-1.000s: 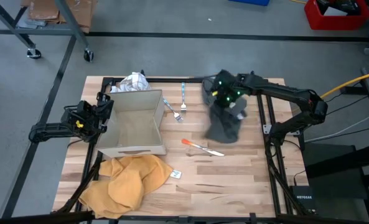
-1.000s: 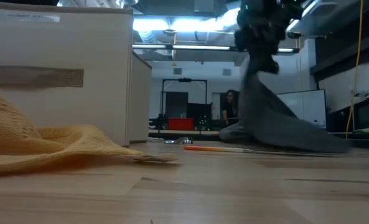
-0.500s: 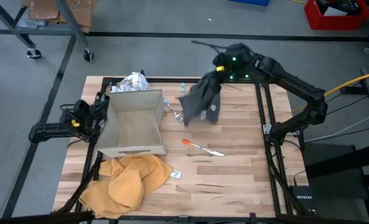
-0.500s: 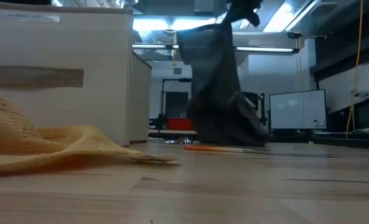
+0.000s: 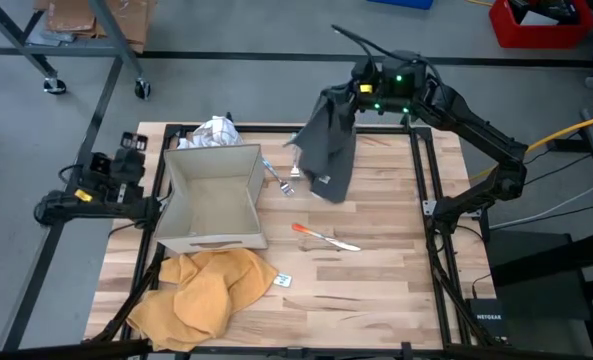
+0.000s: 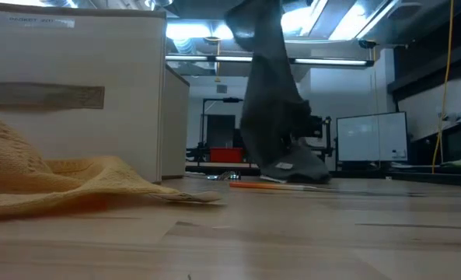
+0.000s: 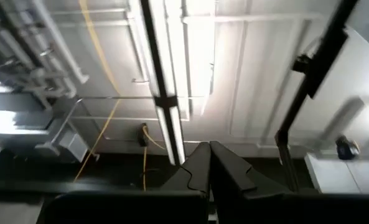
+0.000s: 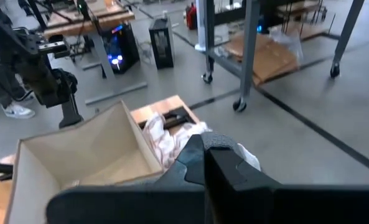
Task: Fold towel
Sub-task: Fold the gray kitchen towel
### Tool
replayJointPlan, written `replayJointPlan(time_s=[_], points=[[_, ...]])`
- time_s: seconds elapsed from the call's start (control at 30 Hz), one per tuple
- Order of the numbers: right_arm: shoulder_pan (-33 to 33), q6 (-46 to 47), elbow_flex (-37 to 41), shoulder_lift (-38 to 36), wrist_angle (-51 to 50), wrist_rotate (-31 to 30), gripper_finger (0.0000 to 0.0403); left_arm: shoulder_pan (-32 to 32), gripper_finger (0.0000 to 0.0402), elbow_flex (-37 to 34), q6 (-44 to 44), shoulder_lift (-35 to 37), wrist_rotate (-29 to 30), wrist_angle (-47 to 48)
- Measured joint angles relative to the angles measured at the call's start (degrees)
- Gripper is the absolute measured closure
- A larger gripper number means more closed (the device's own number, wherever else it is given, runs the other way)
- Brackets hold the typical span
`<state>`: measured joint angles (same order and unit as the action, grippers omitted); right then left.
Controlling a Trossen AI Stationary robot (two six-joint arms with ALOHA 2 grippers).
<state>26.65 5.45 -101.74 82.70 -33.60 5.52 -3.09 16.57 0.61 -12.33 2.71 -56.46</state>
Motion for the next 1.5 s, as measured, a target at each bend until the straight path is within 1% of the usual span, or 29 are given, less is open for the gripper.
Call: replayJointPlan(time_s=[0.1,0.23,0.4,0.5,0.63,0.8,0.93,1.03,1.17,1.3,1.5], points=[[0.00,-0.01,-0.17,-0.02,0.85,-0.02,0.0402,0.00,0.0402,6.78,-3.10,-10.32,-2.10,0.31],[0.00,-0.07,-0.17,0.00,0.86,-0.02,0.0402,0.00,0.0402,15.88,-8.42,-24.57,-2.55,0.49],[0.00,-1.96,-0.17,0.00,3.08,0.00,0.0402,0.00,0.0398,25.80,-9.59,-38.85,-2.55,1.26],[0.00,-3.23,-0.17,0.00,4.24,0.00,0.0402,-0.02,0.0378,30.21,-9.52,-45.11,-1.73,3.91],[0.00,-5.83,-0.14,0.00,4.11,-0.02,0.0402,-0.02,0.0329,34.67,-10.07,-51.36,1.91,4.25],[0.00,-6.40,-0.14,0.00,5.29,0.00,0.0402,-0.07,0.0274,37.05,-13.06,-55.92,5.24,4.64],[0.00,-6.40,-0.14,0.00,9.82,0.00,0.0402,-0.07,0.0252,37.10,-13.08,-57.75,9.57,5.09],[0.00,-5.88,-0.14,0.00,12.81,0.00,0.0402,-0.07,0.0247,37.12,-13.64,-58.92,12.54,5.37],[0.00,-5.55,-0.14,0.00,15.57,0.00,0.0402,-0.31,0.0247,37.12,-16.45,-60.13,15.83,6.48],[0.00,-3.02,-0.14,0.00,17.48,0.02,0.0402,-1.53,0.0247,37.12,-16.26,-60.79,16.19,9.90],[0.00,-2.79,-0.14,0.00,17.47,0.02,0.0402,-3.70,0.0247,37.12,-14.67,-61.78,16.27,12.71]])
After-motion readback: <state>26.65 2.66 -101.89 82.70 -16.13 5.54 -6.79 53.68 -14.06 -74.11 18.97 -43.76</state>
